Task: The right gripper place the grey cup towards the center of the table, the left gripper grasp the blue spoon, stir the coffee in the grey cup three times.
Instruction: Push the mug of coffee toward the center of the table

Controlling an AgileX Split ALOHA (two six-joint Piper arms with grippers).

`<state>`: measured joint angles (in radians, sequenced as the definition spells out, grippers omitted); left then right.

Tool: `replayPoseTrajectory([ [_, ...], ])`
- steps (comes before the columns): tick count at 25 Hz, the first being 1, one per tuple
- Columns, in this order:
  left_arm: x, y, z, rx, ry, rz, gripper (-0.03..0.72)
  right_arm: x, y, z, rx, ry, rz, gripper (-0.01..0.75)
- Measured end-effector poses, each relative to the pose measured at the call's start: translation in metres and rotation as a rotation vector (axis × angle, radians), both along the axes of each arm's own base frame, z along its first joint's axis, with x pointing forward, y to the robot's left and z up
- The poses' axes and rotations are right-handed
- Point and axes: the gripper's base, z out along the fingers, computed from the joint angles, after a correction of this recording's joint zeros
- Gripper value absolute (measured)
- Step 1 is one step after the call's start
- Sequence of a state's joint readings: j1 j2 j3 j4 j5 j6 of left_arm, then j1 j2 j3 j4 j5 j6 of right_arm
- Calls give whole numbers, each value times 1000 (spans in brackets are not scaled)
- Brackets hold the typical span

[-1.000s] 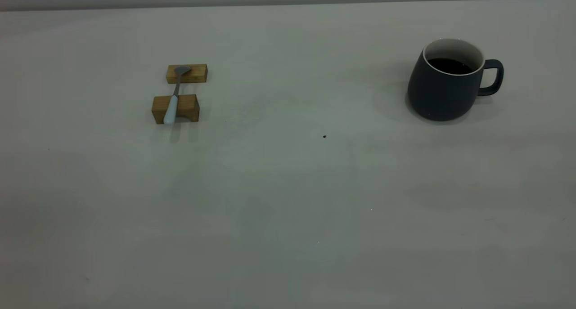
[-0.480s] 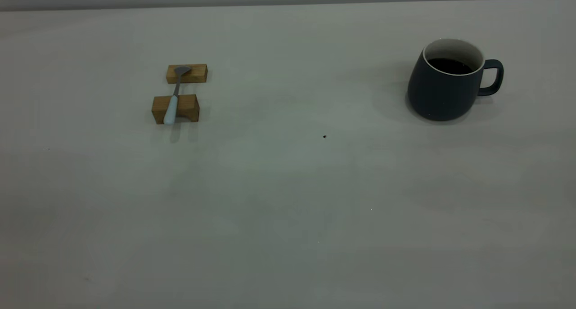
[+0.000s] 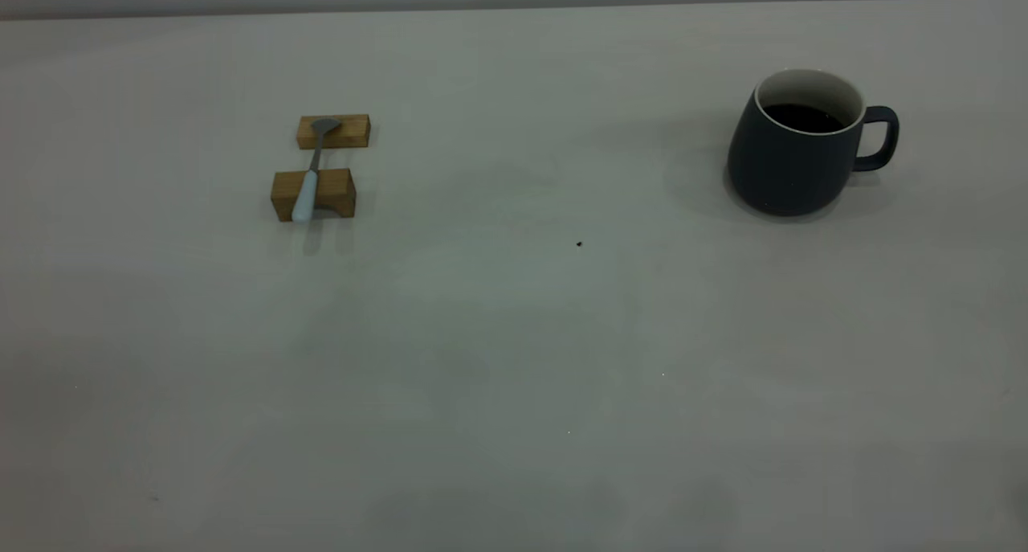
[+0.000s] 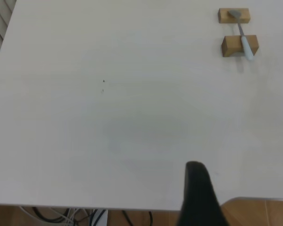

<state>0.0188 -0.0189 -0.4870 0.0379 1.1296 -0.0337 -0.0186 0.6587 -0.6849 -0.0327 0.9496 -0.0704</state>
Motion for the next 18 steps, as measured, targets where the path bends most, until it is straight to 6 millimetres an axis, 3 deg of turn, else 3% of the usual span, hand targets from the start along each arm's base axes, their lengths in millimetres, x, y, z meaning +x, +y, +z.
replayPoseTrajectory([
  [11,0,0,0,0,0,0,560,151,-2,-45,-235,206,323,722],
  [18,0,0,0,0,0,0,560,216,23,-92,-383,299,651,704],
])
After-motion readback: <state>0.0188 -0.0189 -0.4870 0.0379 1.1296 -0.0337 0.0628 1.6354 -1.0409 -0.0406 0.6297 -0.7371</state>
